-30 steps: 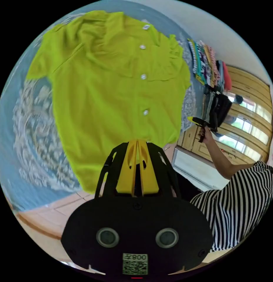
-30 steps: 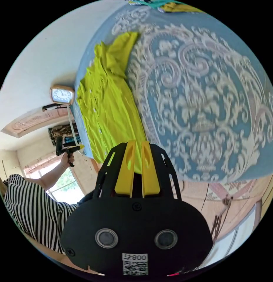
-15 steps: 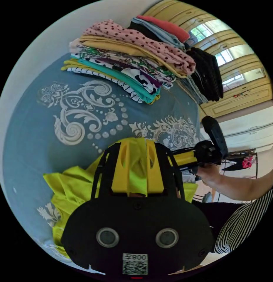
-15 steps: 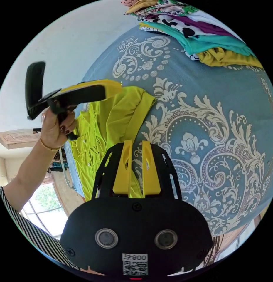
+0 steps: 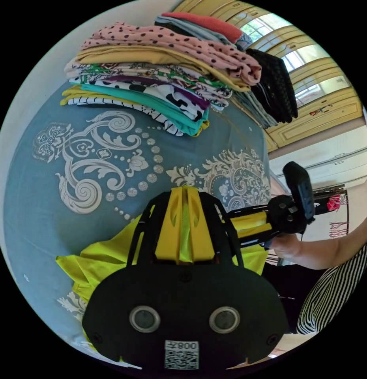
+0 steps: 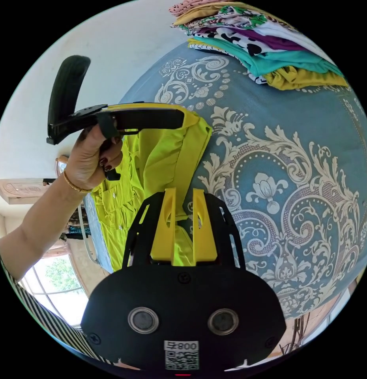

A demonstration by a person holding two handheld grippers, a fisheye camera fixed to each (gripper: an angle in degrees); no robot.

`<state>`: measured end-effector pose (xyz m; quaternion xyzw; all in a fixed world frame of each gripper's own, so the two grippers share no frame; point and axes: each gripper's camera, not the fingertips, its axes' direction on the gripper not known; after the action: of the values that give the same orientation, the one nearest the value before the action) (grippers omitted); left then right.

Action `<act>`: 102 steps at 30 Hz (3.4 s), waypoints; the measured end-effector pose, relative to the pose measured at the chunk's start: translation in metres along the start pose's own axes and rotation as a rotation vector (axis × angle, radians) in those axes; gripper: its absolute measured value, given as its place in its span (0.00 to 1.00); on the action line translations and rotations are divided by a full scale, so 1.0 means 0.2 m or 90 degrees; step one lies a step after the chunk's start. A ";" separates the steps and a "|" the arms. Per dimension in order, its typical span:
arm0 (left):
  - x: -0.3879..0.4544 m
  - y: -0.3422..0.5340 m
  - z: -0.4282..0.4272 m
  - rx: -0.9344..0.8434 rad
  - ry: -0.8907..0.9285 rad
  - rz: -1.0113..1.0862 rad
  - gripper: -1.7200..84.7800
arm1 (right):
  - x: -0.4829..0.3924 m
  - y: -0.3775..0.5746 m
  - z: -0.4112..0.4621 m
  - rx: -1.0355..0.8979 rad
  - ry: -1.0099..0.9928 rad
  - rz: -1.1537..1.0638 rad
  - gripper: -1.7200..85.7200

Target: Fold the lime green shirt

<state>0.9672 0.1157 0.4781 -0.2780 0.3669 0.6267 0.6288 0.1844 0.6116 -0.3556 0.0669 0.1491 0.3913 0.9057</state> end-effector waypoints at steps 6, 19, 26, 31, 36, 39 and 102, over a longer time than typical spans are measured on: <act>-0.05 -0.02 -0.18 0.063 0.058 0.001 0.05 | -0.15 -0.03 0.03 -0.002 0.005 -0.030 0.04; -0.30 -0.01 -0.47 0.125 0.055 -0.099 0.05 | -0.55 -0.12 0.05 0.035 0.199 -0.117 0.02; -0.36 0.37 -0.83 0.250 0.104 -0.201 0.05 | -0.67 -0.17 0.29 0.021 0.161 -0.049 0.02; -0.30 0.93 -1.06 0.323 0.155 -0.296 0.04 | -0.86 -0.21 0.40 0.045 0.188 -0.050 0.02; -0.22 1.61 -1.33 0.338 0.077 -0.497 0.03 | -1.14 -0.30 0.61 0.017 0.177 -0.121 0.02; -0.19 2.04 -1.55 0.370 -0.020 -0.658 0.04 | -1.27 -0.37 0.85 -0.078 0.204 -0.154 0.02; 0.95 4.09 -3.20 0.656 -0.029 -0.977 0.08 | -4.48 -0.72 3.70 -0.239 -0.034 -0.848 0.11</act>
<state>0.0727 -0.2429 0.0454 -0.1186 0.3035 -0.1971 0.9247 -0.0604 -0.1429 0.5065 -0.1871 0.0658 -0.2310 0.9525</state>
